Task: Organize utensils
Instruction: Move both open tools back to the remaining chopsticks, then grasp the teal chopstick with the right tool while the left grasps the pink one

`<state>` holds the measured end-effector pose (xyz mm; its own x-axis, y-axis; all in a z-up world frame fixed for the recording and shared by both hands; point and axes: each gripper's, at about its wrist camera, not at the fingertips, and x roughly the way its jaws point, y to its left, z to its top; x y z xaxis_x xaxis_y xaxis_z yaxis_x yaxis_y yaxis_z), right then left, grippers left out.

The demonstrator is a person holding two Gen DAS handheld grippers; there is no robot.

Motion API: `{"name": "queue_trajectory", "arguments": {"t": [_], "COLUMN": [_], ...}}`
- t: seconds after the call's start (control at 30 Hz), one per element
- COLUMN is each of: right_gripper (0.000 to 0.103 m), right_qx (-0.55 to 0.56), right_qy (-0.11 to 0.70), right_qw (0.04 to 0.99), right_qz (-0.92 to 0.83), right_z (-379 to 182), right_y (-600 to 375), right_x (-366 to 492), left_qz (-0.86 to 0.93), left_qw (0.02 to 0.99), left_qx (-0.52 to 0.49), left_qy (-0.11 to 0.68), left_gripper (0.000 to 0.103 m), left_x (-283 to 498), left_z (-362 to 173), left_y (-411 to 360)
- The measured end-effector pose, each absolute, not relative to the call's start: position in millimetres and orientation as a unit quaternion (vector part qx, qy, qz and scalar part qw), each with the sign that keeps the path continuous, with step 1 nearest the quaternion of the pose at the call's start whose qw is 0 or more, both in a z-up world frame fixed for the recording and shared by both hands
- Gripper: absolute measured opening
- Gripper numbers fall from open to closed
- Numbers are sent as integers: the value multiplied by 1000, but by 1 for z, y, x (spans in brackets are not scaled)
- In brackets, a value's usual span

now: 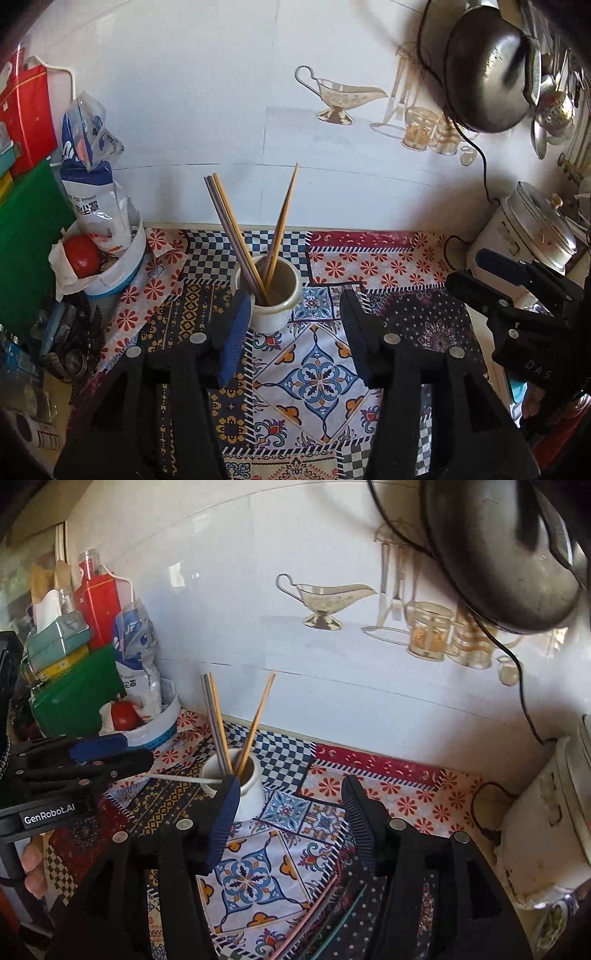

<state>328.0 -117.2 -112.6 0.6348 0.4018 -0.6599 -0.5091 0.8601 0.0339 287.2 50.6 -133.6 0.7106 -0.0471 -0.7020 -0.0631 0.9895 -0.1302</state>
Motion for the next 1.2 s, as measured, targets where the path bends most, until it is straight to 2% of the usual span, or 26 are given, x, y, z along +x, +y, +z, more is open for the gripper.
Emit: {"name": "queue_trajectory", "arguments": {"t": [0.07,0.27,0.5,0.8,0.87,0.9,0.97,1.03,1.1,1.2], "right_gripper": [60,60,60,60,56,54,43,35,33,21], "right_qx": [-73,-56,-26,-31,-36,-40,-51,-51,-49,-57], "right_qy": [351,396,480,553,553,554,555,561,557,550], "right_qw": [905,899,867,820,819,818,816,811,812,814], "right_qz": [230,177,132,145,150,150,154,160,167,179], "right_z": [-118,-149,-212,-283,-289,-292,-298,-305,-307,-306], "right_y": [-132,-172,-211,-205,-199,-197,-192,-190,-189,-186], "right_x": [321,303,290,272,271,270,268,267,265,261], "left_qz": [-8,-41,-66,-61,-71,-73,-84,-95,-110,-128], "left_qw": [918,897,852,817,811,809,804,799,794,788], "left_qx": [-70,-55,-50,-57,-56,-56,-59,-64,-65,-65], "left_qy": [389,437,518,570,579,580,586,590,595,599], "left_gripper": [51,52,52,52,51,46,39,27,20,14], "left_x": [286,288,294,284,281,281,282,282,284,288], "left_z": [-141,-182,-251,-303,-309,-310,-315,-318,-322,-326], "left_y": [40,2,-32,-38,-38,-39,-40,-43,-49,-60]}}
